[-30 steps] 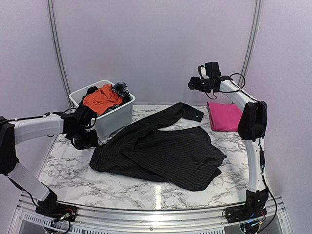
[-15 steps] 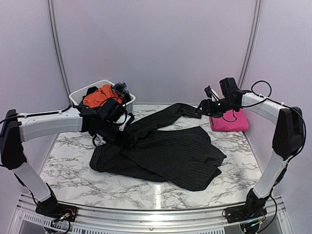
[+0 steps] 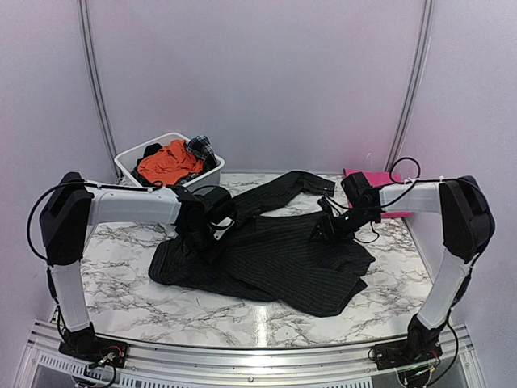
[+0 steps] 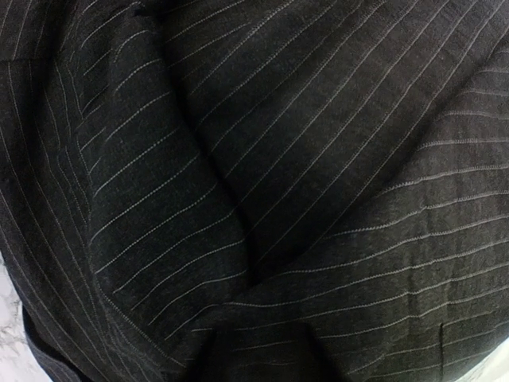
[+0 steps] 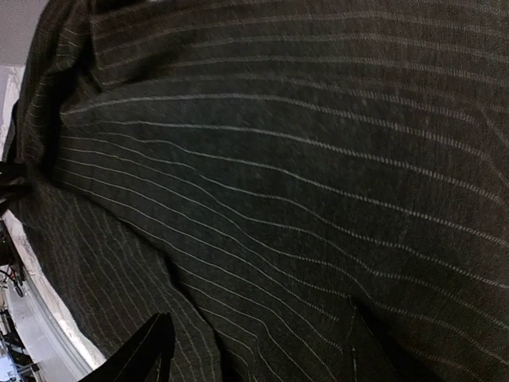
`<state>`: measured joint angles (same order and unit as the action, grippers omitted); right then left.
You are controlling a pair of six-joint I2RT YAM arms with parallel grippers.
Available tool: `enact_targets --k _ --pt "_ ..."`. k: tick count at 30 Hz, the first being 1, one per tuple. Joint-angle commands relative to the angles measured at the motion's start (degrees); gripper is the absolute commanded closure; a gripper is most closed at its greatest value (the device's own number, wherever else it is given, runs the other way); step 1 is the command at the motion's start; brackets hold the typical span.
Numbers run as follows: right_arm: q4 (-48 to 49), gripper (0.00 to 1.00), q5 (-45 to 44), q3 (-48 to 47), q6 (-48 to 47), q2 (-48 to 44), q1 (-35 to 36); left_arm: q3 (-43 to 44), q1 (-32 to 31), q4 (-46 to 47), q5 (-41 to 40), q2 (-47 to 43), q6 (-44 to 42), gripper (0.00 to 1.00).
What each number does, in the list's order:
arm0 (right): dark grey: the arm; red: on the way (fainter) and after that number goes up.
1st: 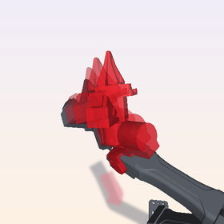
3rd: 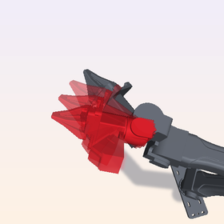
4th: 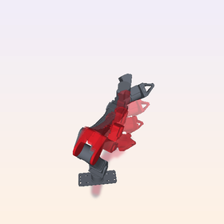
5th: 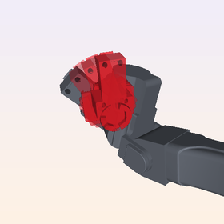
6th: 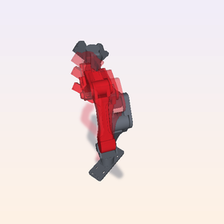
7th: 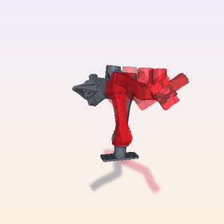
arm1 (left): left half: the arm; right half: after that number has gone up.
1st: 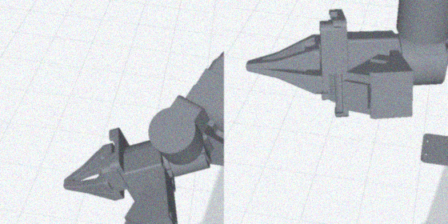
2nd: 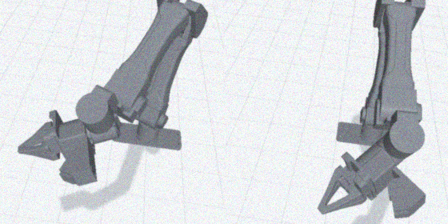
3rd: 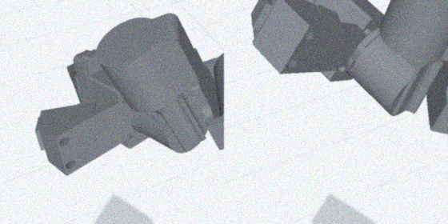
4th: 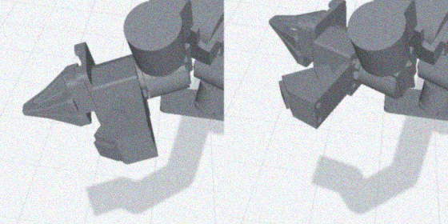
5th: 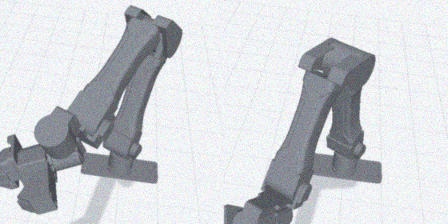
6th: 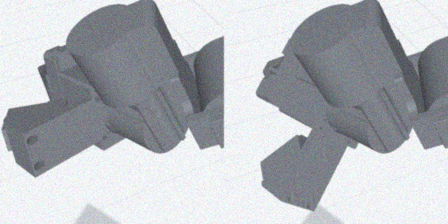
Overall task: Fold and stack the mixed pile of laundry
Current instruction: Flatten out the crumpled shirt at the center of the board.
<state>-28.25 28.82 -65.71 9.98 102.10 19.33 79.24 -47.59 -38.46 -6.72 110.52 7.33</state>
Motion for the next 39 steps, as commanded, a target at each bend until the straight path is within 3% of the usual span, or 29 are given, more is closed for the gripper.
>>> enact_targets --k 1,3,13,14,16,17,18,25,31,39 --pt "1.02 0.33 -1.71 2.16 -0.32 1.90 -0.63 1.09 0.37 -2.85 -1.38 -2.45 -0.92 0.86" --pt "1.09 0.34 -2.27 3.08 0.07 1.89 -1.06 1.38 0.24 -2.75 -0.33 -4.89 -1.61 1.00" --pt "0.41 0.34 -2.58 3.49 0.48 2.54 -4.31 -3.47 -0.74 -1.31 8.71 -22.60 -2.44 1.00" --pt "0.46 0.33 -2.28 3.49 0.44 2.57 -4.38 -4.16 -0.90 -1.12 8.79 -22.96 -2.32 0.89" --pt "0.77 0.33 -1.67 3.64 0.57 2.54 -4.38 -4.57 -2.17 -0.61 8.59 -21.65 -3.23 0.52" --pt "0.93 0.33 -1.32 3.74 0.69 2.69 -4.41 -3.99 -3.14 -0.51 7.54 -20.10 -4.04 0.40" --pt "1.13 0.33 -1.00 3.81 0.78 2.82 -4.37 -3.14 -4.07 -0.06 7.05 -18.30 -4.87 0.35" --pt "1.79 0.34 -0.34 3.60 1.21 4.29 -4.39 4.83 -9.62 3.65 5.30 -6.12 -13.60 0.30" --pt "2.12 0.35 -0.60 3.70 1.93 4.30 -4.39 6.53 -15.24 5.83 2.53 1.68 -21.46 0.23" --pt "2.85 0.35 -0.22 3.94 3.12 3.86 -4.39 12.18 -16.57 6.64 -2.65 8.84 -24.88 0.25"
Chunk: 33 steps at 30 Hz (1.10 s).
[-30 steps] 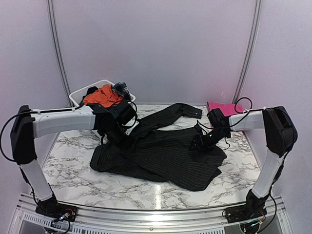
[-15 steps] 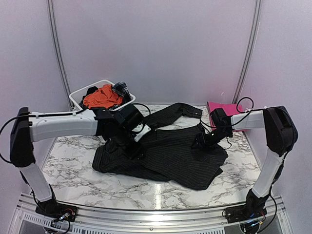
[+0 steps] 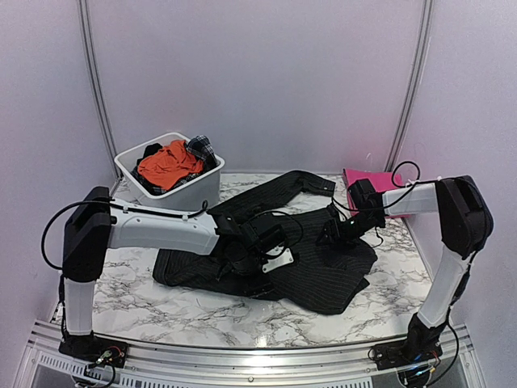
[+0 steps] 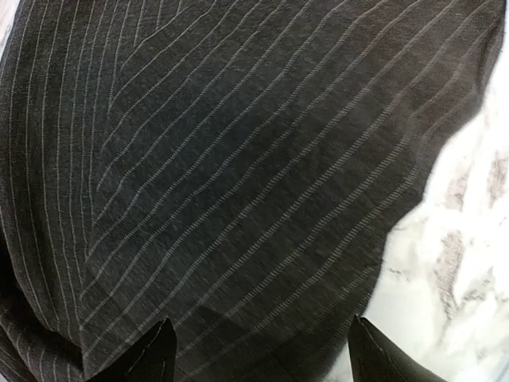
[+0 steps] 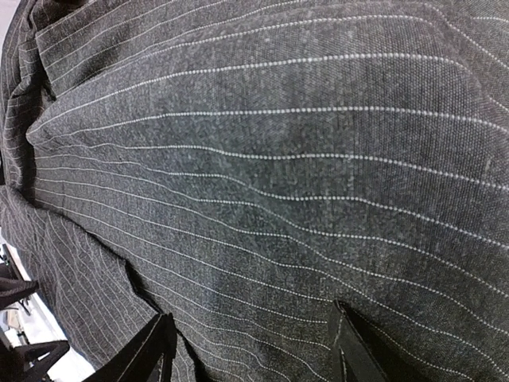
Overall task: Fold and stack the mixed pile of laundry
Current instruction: Flatten out the crumpled shirt at the center of the board.
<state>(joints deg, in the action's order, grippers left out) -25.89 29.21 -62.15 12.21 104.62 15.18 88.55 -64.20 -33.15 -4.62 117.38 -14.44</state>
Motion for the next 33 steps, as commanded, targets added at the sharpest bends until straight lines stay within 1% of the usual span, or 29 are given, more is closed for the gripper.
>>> enact_targets --k 1,2,4,7,9,10,14,18,20,22,25,29,30,31,33 --pt "0.49 0.35 -0.56 0.42 0.84 1.44 -0.24 3.44 0.06 1.66 -6.48 2.62 -3.28 0.28" --pt "0.49 0.35 -0.64 0.49 0.81 1.43 -0.24 3.91 0.11 1.78 -8.65 2.97 -3.27 0.33" --pt "0.49 0.35 -0.63 0.62 0.71 1.58 -0.24 4.58 0.26 1.95 -9.33 2.90 -2.87 0.47" --pt "0.49 0.35 -0.69 0.87 0.46 1.64 -0.30 2.91 0.31 3.86 -9.47 -0.35 -2.24 0.73" --pt "0.61 0.35 -0.65 1.04 0.38 1.61 -0.33 0.93 0.31 5.25 -8.94 -3.09 -1.78 0.93" --pt "0.66 0.35 -0.67 1.13 0.32 1.63 -0.29 0.27 0.31 5.31 -8.61 -4.90 -1.37 1.00" --pt "0.63 0.35 -0.40 1.05 0.20 1.70 -0.33 -1.13 0.16 3.71 -4.60 -12.14 1.77 1.00" --pt "0.45 0.35 -0.44 0.57 -0.20 2.01 -0.24 2.32 -1.11 -0.51 3.94 -18.86 8.92 1.00" --pt "0.40 0.35 -0.40 0.33 -0.42 2.28 -0.25 4.24 -3.75 -1.66 7.21 -20.52 11.44 1.00" --pt "0.48 0.35 -0.32 0.20 -0.59 2.51 -0.26 6.43 -6.10 -3.65 9.79 -19.86 13.49 1.00" --pt "0.53 0.35 0.13 -0.07 -0.76 2.99 -0.22 10.23 -9.73 -6.44 13.16 -15.49 14.08 1.00" --pt "0.34 0.36 1.16 -0.30 -0.89 2.67 -0.24 14.42 -12.75 -8.95 13.38 -9.00 14.08 1.00" --pt "0.10 0.36 1.63 -0.46 -1.00 2.39 -0.24 14.86 -12.76 -9.15 12.78 -8.81 14.92 0.96" --pt "-0.13 0.36 2.01 -0.62 -1.11 1.78 -0.24 14.60 -12.55 -9.14 11.77 -9.50 16.30 0.90" --pt "-0.52 0.36 3.38 -1.01 -1.41 0.19 -0.24 11.47 -11.00 -7.72 11.73 -12.46 17.70 0.81"
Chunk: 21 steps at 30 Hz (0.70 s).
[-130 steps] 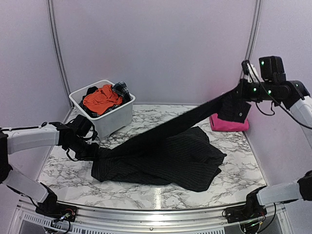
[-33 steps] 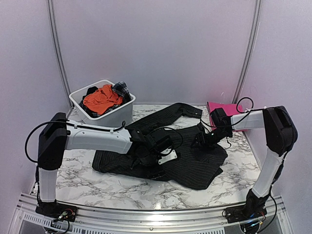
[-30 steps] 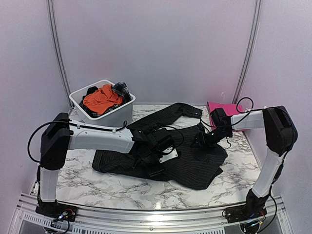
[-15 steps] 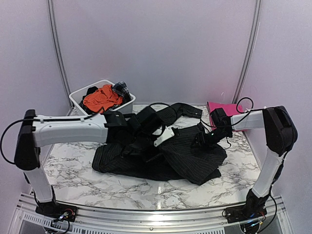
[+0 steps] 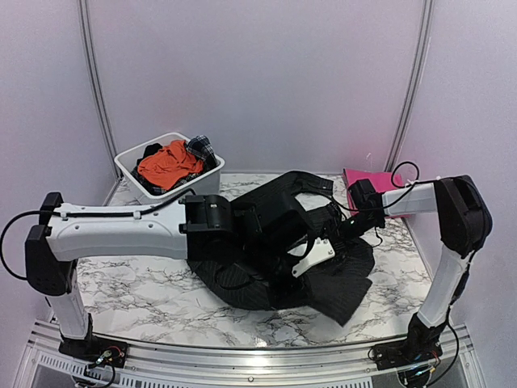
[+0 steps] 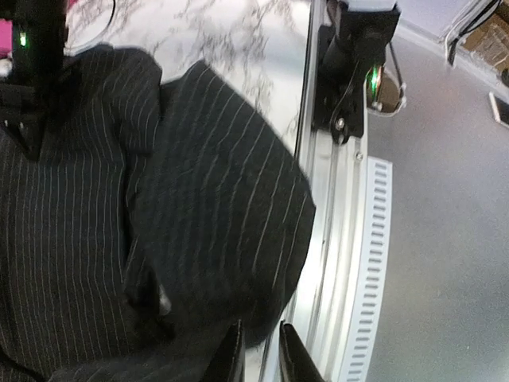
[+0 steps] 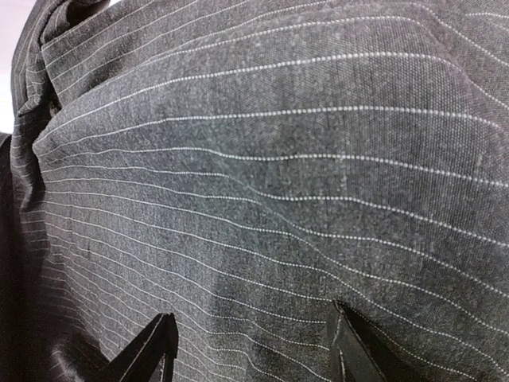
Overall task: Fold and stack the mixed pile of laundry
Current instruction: Flatten out the crumpled shirt at the center of the board.
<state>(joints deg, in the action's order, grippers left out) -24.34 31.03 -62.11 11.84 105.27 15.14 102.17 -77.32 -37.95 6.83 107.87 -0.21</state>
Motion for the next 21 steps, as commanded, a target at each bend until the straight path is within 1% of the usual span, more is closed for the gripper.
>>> enact_targets --k 1,3,6,8,10,12,14,16,18,21 --pt "-2.45 0.36 1.82 -1.41 -1.03 -1.35 -0.19 -4.27 3.41 -1.84 0.83 -5.16 4.38 0.73" --pt "-3.38 0.36 3.11 -2.62 -1.39 -3.25 -0.19 -10.13 7.65 1.28 1.78 -10.15 7.11 0.61" --pt "-4.73 0.36 3.82 -4.59 -1.82 -5.85 -0.19 -19.69 14.25 7.39 0.70 -17.63 12.31 0.49" --pt "-5.85 0.36 3.91 -5.92 -2.34 -6.73 -0.19 -24.37 18.92 9.93 -3.57 -20.16 16.27 0.43" --pt "-6.80 0.36 4.10 -6.71 -2.60 -7.17 -0.19 -25.64 23.05 9.04 -9.56 -19.57 18.93 0.38" --pt "-7.09 0.36 4.62 -6.92 -2.50 -7.48 -0.13 -24.58 26.64 6.93 -11.96 -16.74 20.51 0.36" --pt "-7.00 0.36 4.26 -6.53 -2.35 -7.71 -0.11 -21.53 28.13 4.79 -12.51 -12.54 20.41 0.35" --pt "-6.97 0.36 3.46 -5.92 -2.50 -7.50 -0.11 -16.94 27.79 1.62 -13.28 -7.51 19.79 0.30" --pt "-6.85 0.37 2.59 -5.24 -2.55 -6.89 -0.11 -12.31 27.01 -2.33 -15.96 -2.60 19.58 0.26" --pt "-5.60 0.37 2.38 -4.30 -2.21 -5.89 -0.13 -8.23 25.74 -7.06 -19.41 2.69 19.73 0.24"
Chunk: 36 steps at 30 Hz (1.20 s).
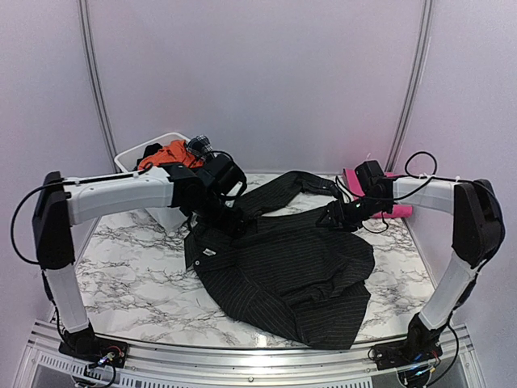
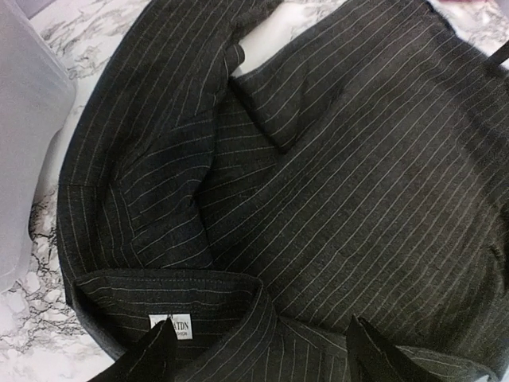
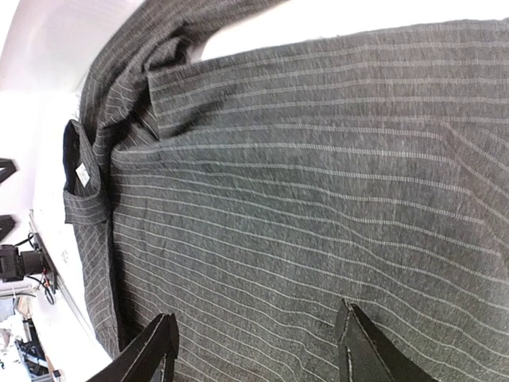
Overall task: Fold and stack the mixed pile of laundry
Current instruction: Flatten out the crumpled shirt at the center of the board.
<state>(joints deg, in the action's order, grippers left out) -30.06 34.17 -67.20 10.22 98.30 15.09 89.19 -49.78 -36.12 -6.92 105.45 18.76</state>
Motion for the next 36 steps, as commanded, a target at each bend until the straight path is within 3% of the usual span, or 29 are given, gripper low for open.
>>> enact_targets --k 1,6,12,13,15,16,20,27,32,36 --pt "0.45 0.37 -0.81 0.92 -0.49 1.84 -0.07 5.40 -1.89 -10.22 -5.95 6.83 1.33 0.25" --pt "1.78 0.37 -1.23 1.36 -0.10 3.89 0.02 5.26 -1.97 -11.74 -4.95 11.85 2.59 0.36" --pt "2.28 0.38 -2.46 2.35 -0.82 6.19 -0.07 3.05 -1.63 -11.80 -2.19 14.23 3.64 0.60" --pt "2.42 0.38 -2.52 2.60 -0.87 6.42 0.01 2.37 -1.45 -11.64 -1.85 13.69 4.05 0.67" --pt "2.56 0.38 -2.83 3.24 -1.10 6.63 0.02 0.61 -0.98 -11.47 -2.80 11.41 5.13 0.94" --pt "2.33 0.38 -3.22 3.48 -1.19 6.77 0.02 -1.17 -0.75 -11.36 -4.02 8.53 5.88 1.00" --pt "1.48 0.38 -4.80 4.53 -1.26 6.80 -0.01 -10.08 1.67 -11.21 -8.41 -3.00 11.50 1.00" --pt "1.36 0.40 -4.15 6.70 1.34 3.43 0.13 -31.17 4.97 -11.03 -7.74 -23.09 29.24 0.99" --pt "0.69 0.40 -1.01 7.39 1.97 0.05 2.05 -43.72 4.95 -10.03 -3.31 -35.81 41.20 0.78" --pt "-2.43 0.40 2.47 6.54 0.24 -1.98 2.94 -46.06 5.04 -10.29 -8.14 -47.05 44.87 0.69"
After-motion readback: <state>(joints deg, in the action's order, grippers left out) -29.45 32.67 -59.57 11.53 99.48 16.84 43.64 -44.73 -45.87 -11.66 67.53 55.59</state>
